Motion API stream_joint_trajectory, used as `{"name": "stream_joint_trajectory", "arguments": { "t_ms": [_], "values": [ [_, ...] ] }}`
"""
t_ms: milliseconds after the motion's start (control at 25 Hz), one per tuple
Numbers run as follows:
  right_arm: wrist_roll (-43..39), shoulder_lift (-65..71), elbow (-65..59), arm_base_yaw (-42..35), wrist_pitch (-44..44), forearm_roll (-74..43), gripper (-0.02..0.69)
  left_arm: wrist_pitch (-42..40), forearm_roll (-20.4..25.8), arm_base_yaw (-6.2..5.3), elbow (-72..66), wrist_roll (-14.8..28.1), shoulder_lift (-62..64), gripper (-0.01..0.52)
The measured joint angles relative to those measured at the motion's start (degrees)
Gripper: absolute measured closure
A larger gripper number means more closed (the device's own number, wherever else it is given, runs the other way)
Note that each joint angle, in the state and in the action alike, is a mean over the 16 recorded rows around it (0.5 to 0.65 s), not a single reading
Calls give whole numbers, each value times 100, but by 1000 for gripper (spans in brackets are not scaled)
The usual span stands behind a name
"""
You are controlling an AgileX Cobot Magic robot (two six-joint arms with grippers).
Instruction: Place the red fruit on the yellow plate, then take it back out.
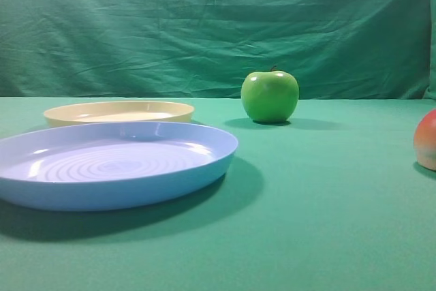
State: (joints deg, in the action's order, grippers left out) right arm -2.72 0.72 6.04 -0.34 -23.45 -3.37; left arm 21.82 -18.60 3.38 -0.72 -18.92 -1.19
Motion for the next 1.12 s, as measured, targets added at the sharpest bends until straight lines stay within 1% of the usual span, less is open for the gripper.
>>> {"name": "stream_joint_trajectory", "arguments": {
  "t_ms": [160, 360, 1120],
  "values": [
    [-26, -126, -446, 0, 231, 2, 665, 0, 0, 0, 0, 0, 0, 514],
    [-49, -132, -713, 0, 323, 6, 665, 0, 0, 0, 0, -1, 0, 514],
    [219, -132, -757, 0, 125, 6, 665, 0, 0, 0, 0, -1, 0, 514]
  ]
}}
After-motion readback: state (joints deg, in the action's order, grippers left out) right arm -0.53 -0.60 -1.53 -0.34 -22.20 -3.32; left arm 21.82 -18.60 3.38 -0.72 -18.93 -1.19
